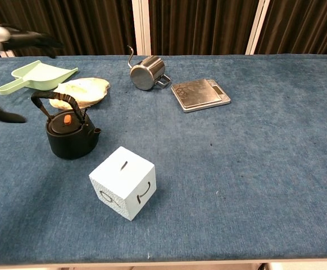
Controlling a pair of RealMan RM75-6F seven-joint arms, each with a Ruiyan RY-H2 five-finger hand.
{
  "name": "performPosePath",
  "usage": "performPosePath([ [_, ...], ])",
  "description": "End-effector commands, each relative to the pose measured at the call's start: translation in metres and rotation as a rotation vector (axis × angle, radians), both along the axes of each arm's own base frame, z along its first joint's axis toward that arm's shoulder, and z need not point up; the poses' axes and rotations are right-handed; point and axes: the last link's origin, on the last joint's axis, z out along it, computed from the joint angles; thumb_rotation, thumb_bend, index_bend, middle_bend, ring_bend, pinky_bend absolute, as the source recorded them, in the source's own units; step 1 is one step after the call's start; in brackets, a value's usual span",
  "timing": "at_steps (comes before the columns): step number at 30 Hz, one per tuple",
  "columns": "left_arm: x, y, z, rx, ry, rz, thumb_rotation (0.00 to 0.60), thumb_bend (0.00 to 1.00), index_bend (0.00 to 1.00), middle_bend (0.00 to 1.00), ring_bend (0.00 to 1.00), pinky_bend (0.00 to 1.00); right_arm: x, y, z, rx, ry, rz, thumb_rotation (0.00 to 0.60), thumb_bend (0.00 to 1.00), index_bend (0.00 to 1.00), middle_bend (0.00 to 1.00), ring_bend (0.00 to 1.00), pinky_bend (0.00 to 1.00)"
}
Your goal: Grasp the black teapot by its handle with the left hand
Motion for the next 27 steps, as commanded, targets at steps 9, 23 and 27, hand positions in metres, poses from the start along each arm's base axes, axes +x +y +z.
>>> performPosePath([
  [9, 0.023, 0.015, -0.035, -0.012, 0.095, 0.019, 0.600, 0.06, 0.34, 0.41, 0.36, 0.03, -0.002, -0.002, -0.002, 0.011, 0.001, -0.010, 0.600, 0.04, 0.00, 0.02, 0.00, 0.00],
  [23, 0.021, 0.018, -0.044, 0.004, 0.144, 0.038, 0.600, 0.05, 0.45, 0.50, 0.42, 0.03, -0.005, -0.004, -0.005, 0.020, 0.001, -0.021, 0.600, 0.04, 0.00, 0.02, 0.00, 0.00],
  [27, 0.019, 0.018, -0.047, 0.000, 0.151, 0.042, 0.600, 0.05, 0.48, 0.53, 0.45, 0.03, -0.005, -0.005, -0.006, 0.023, 0.001, -0.024, 0.600, 0.04, 0.00, 0.02, 0.00, 0.00],
])
